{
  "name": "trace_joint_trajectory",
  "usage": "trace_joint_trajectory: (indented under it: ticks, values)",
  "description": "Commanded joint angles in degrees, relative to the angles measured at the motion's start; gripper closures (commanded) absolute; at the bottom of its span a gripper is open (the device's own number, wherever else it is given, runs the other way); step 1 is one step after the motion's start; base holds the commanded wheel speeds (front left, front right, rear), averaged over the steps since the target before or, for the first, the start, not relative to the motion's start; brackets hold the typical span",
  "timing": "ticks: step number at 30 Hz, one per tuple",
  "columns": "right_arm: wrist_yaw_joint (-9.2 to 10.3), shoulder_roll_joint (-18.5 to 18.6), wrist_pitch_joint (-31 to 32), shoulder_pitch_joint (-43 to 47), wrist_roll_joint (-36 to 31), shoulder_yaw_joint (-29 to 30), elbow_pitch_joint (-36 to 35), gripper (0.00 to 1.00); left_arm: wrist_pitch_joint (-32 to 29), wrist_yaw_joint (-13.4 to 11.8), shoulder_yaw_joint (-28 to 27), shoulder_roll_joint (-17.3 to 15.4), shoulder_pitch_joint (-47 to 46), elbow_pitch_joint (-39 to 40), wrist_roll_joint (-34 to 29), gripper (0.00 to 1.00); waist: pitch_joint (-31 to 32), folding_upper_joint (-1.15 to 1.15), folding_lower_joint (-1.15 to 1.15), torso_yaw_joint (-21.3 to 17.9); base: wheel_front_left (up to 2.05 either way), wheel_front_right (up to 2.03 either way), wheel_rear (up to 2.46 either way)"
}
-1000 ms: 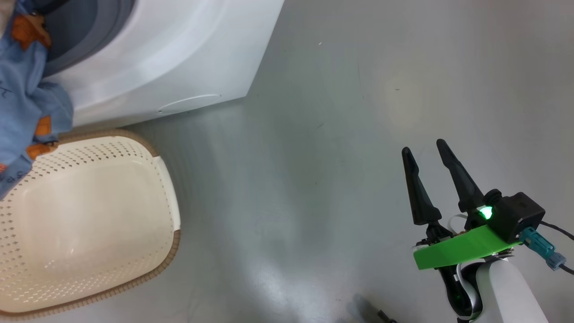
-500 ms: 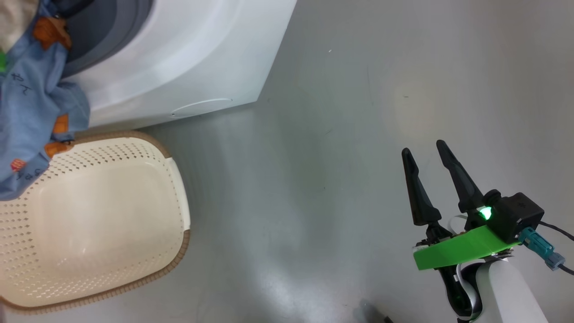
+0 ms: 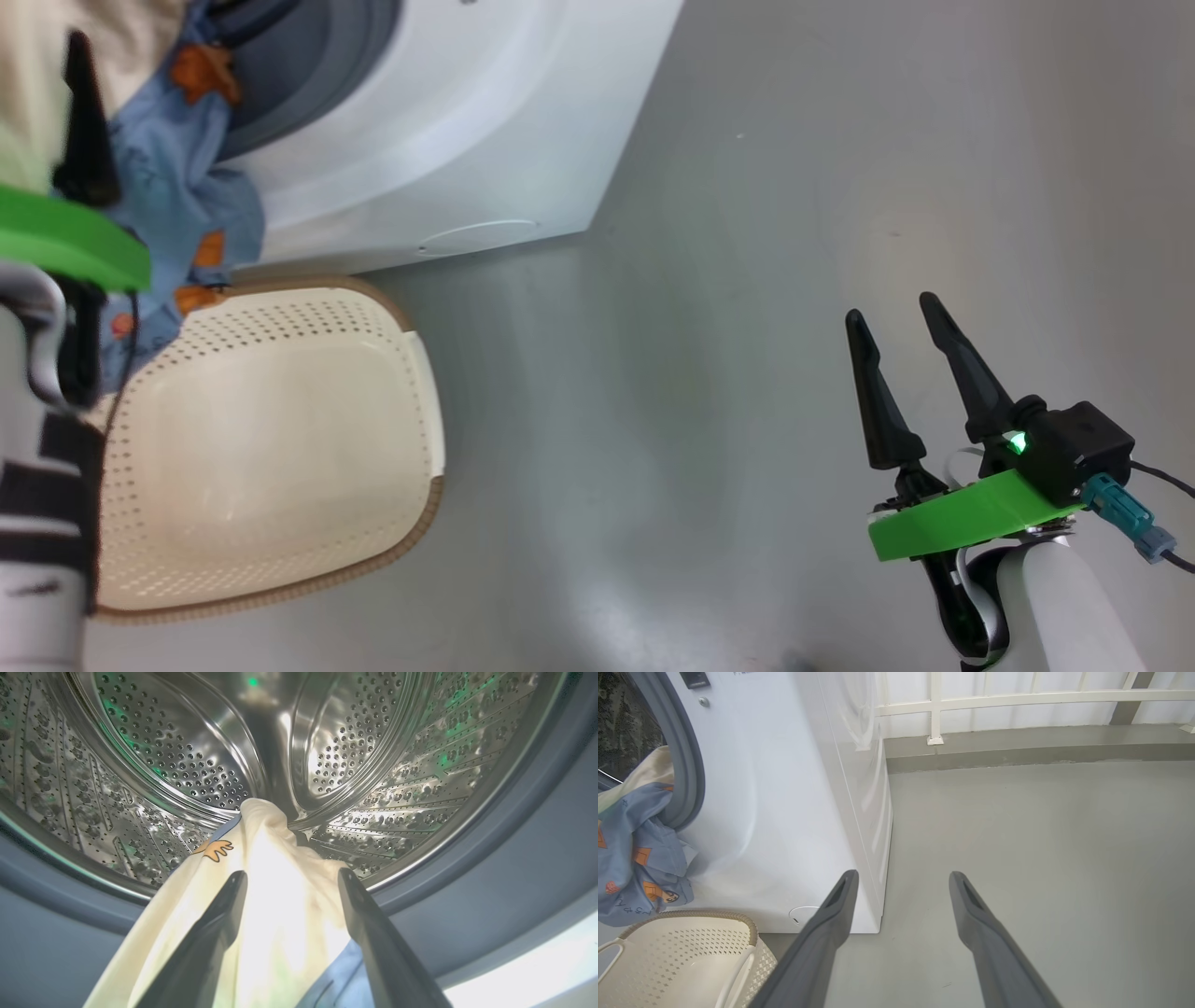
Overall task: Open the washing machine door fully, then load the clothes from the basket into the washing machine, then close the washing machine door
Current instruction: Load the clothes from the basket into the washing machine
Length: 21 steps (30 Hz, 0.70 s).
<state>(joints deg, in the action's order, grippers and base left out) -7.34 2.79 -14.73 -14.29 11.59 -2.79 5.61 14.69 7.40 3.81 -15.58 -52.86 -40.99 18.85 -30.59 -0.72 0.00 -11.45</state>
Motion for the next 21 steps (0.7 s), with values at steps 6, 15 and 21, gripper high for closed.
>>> trace_joint_trajectory:
  ticks: [6, 15, 21]
  values:
    - [-0.14, 0.73, -0.27, 0.73, -1.28, -0.27, -0.97, 0.0, 0.3, 0.08, -4.46, -0.32, 11.15, 10.17, -0.74, 0.0, 1.89, 0.0, 0.0, 3.84, 0.0, 0.0, 0.0]
    - [-0.14, 1.89, -0.27, 1.77, -1.47, 0.36, -0.97, 0.0, 0.3, 0.09, -7.57, 1.73, 24.46, 19.86, -2.47, 0.0, 3.13, 0.0, 0.0, 6.03, 0.0, 0.0, 0.0]
    - [-0.14, 2.58, -0.27, 2.96, -1.42, 0.81, -0.8, 0.0, 0.3, 0.09, -10.13, 4.06, 32.77, 24.73, -2.8, 0.0, 4.45, 0.0, 0.0, 6.7, 0.0, 0.0, 0.0]
